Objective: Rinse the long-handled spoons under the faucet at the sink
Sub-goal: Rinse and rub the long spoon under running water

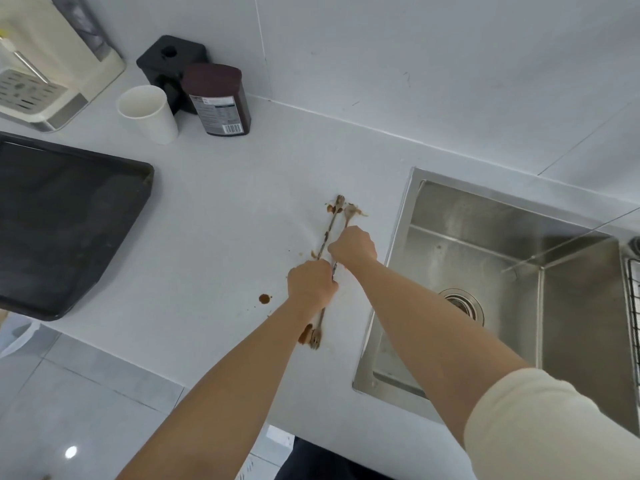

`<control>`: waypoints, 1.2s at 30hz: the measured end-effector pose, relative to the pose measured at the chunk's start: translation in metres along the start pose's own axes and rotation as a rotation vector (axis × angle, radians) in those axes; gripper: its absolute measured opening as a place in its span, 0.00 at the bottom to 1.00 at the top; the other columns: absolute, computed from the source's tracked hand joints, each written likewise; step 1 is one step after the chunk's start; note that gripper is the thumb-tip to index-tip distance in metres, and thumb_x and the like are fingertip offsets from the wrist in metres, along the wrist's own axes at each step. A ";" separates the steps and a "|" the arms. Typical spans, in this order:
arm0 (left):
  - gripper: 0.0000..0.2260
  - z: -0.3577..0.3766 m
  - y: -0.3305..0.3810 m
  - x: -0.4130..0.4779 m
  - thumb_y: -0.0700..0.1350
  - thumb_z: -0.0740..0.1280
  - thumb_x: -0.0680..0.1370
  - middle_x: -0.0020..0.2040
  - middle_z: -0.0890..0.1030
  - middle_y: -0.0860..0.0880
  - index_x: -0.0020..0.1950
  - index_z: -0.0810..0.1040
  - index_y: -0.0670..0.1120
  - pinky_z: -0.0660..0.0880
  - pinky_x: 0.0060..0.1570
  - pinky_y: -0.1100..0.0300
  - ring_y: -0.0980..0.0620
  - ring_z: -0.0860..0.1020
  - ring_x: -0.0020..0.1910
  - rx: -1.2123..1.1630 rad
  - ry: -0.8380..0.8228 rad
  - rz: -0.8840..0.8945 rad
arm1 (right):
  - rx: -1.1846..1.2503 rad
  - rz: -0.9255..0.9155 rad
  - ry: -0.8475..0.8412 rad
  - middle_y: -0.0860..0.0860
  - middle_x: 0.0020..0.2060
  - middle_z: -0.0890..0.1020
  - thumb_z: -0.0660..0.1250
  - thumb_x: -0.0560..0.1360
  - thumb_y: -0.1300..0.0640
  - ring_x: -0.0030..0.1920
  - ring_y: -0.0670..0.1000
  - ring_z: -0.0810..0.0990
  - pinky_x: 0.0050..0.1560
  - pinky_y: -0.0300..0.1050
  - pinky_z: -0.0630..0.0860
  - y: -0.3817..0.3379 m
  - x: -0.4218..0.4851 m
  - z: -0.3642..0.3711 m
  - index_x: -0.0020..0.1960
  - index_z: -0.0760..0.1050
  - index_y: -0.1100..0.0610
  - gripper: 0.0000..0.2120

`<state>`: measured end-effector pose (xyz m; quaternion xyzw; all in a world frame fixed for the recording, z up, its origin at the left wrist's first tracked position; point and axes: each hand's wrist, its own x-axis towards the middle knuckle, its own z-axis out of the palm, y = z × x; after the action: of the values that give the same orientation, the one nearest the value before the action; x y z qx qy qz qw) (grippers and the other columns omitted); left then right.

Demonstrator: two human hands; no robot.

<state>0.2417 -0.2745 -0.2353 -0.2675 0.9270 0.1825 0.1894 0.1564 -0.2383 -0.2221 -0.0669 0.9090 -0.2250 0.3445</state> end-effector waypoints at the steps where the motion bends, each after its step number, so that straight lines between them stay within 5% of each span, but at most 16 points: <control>1: 0.08 -0.001 0.000 -0.001 0.43 0.59 0.77 0.28 0.66 0.51 0.39 0.69 0.44 0.68 0.37 0.59 0.49 0.73 0.36 -0.006 -0.002 0.002 | 0.007 0.005 0.004 0.51 0.26 0.66 0.59 0.71 0.68 0.26 0.49 0.65 0.25 0.38 0.59 0.000 -0.001 -0.001 0.28 0.60 0.58 0.16; 6: 0.11 -0.010 0.002 -0.004 0.44 0.59 0.76 0.27 0.66 0.51 0.34 0.68 0.44 0.70 0.38 0.59 0.50 0.72 0.32 -0.049 0.006 0.031 | 0.043 -0.001 0.034 0.50 0.25 0.65 0.61 0.72 0.65 0.25 0.49 0.63 0.25 0.38 0.58 0.001 -0.006 -0.011 0.28 0.59 0.57 0.17; 12: 0.13 -0.019 0.018 -0.002 0.42 0.63 0.72 0.24 0.67 0.50 0.28 0.68 0.44 0.62 0.26 0.64 0.51 0.68 0.26 -0.137 0.027 0.076 | 0.075 -0.008 0.100 0.49 0.24 0.64 0.60 0.71 0.64 0.24 0.48 0.61 0.25 0.38 0.57 0.012 -0.021 -0.040 0.28 0.58 0.57 0.16; 15: 0.02 -0.023 0.036 -0.003 0.41 0.65 0.71 0.32 0.75 0.50 0.39 0.75 0.44 0.64 0.29 0.65 0.49 0.74 0.36 -0.249 -0.006 0.105 | 0.111 0.018 0.150 0.49 0.23 0.61 0.60 0.69 0.64 0.24 0.49 0.58 0.26 0.37 0.55 0.030 -0.029 -0.062 0.28 0.55 0.57 0.17; 20: 0.07 -0.025 0.093 -0.007 0.40 0.64 0.71 0.46 0.81 0.46 0.48 0.76 0.46 0.74 0.50 0.55 0.45 0.79 0.49 -0.413 -0.093 0.201 | 0.189 0.081 0.257 0.50 0.26 0.67 0.61 0.71 0.61 0.26 0.49 0.66 0.28 0.38 0.61 0.068 -0.039 -0.106 0.28 0.61 0.57 0.15; 24: 0.09 -0.016 0.144 -0.008 0.40 0.63 0.72 0.52 0.82 0.43 0.51 0.79 0.43 0.76 0.56 0.51 0.42 0.80 0.51 -0.462 -0.142 0.297 | 0.213 0.109 0.366 0.50 0.27 0.70 0.63 0.71 0.58 0.34 0.54 0.72 0.35 0.41 0.67 0.104 -0.045 -0.142 0.29 0.64 0.57 0.14; 27: 0.05 -0.007 0.181 -0.011 0.43 0.64 0.73 0.40 0.81 0.45 0.38 0.76 0.45 0.77 0.52 0.54 0.44 0.82 0.47 -0.429 -0.175 0.377 | 0.232 0.116 0.405 0.50 0.25 0.69 0.63 0.70 0.59 0.30 0.52 0.70 0.29 0.38 0.63 0.136 -0.048 -0.162 0.27 0.63 0.57 0.15; 29: 0.13 0.001 0.203 -0.013 0.43 0.64 0.73 0.32 0.77 0.46 0.28 0.70 0.48 0.77 0.49 0.52 0.43 0.83 0.43 -0.400 -0.172 0.405 | 0.241 0.112 0.410 0.50 0.25 0.68 0.62 0.71 0.59 0.27 0.50 0.66 0.27 0.38 0.61 0.157 -0.049 -0.170 0.26 0.62 0.56 0.17; 36: 0.16 0.036 0.256 -0.021 0.42 0.64 0.73 0.27 0.73 0.47 0.25 0.66 0.46 0.74 0.44 0.54 0.48 0.76 0.34 -0.274 -0.113 0.407 | 0.330 0.061 0.336 0.49 0.25 0.67 0.60 0.72 0.62 0.29 0.50 0.65 0.29 0.40 0.61 0.226 -0.051 -0.198 0.26 0.60 0.55 0.17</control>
<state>0.1229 -0.0469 -0.1962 -0.0879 0.9164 0.3553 0.1622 0.0725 0.0490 -0.1639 0.0560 0.9061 -0.3678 0.2012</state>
